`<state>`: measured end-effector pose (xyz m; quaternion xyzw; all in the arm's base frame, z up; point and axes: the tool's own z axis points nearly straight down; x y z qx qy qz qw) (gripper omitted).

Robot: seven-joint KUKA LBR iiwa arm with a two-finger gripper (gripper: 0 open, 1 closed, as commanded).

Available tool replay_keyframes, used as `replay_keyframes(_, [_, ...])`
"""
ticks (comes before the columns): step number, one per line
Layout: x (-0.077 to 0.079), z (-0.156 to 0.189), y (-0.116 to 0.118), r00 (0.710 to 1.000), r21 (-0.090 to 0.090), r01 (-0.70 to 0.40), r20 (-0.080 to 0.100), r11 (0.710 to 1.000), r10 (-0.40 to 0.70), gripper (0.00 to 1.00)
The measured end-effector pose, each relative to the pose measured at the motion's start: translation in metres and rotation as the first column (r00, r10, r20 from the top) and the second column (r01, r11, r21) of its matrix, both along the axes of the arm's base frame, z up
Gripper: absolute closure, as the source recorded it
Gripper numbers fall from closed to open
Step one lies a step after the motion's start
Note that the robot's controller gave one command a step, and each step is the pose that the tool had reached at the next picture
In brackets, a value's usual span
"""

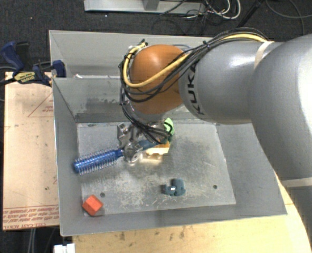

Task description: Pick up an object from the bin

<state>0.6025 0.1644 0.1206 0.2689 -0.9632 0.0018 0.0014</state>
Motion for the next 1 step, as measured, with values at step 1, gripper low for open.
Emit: replay_keyframes(1, [0.0332, 0.1782, 0.0093, 0.999, 0.009, 0.041, 0.013, 0.999, -0.041, 1.0])
